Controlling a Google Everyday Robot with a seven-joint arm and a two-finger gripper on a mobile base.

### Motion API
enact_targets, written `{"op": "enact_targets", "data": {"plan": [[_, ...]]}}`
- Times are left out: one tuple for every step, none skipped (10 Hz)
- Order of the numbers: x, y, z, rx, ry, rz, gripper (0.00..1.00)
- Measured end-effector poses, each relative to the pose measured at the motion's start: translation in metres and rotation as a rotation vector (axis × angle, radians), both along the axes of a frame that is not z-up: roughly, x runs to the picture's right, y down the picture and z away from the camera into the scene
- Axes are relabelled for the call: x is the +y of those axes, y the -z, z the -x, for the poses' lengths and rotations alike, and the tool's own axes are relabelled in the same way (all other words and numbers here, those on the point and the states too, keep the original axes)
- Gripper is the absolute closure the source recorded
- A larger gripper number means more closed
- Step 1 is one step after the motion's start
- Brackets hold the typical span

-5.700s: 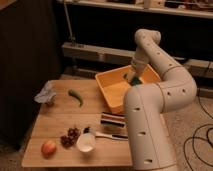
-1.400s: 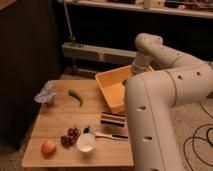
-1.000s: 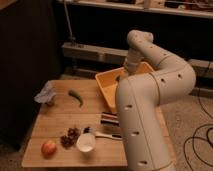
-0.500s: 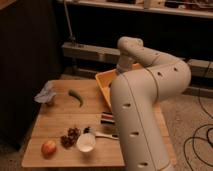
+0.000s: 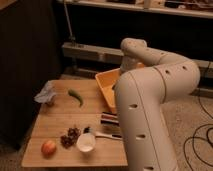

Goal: Wipe tray with sponge

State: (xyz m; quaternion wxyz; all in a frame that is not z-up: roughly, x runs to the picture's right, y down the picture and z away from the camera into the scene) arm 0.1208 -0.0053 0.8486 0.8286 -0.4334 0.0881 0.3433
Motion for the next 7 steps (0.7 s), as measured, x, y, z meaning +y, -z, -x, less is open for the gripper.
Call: {"op": "enact_targets", "data": {"plan": [[-0.005, -0.002, -0.011, 0.015, -0.010, -0.005, 1.00], [-0.010, -0.004, -0.018, 0.025, -0.018, -0.012, 1.00], [-0.014, -0.008, -0.023, 0.033, -0.030, -0.019, 1.00], [-0.016, -0.013, -0.025, 0.038, -0.042, -0.024, 1.00], [-0.014, -0.019, -0.025, 0.041, -0.051, -0.028, 1.00], [-0.013, -0.026, -0.023, 0.041, -0.057, -0.029, 1.00], [-0.013, -0.032, -0.020, 0.038, -0.065, -0.035, 1.00]]}}
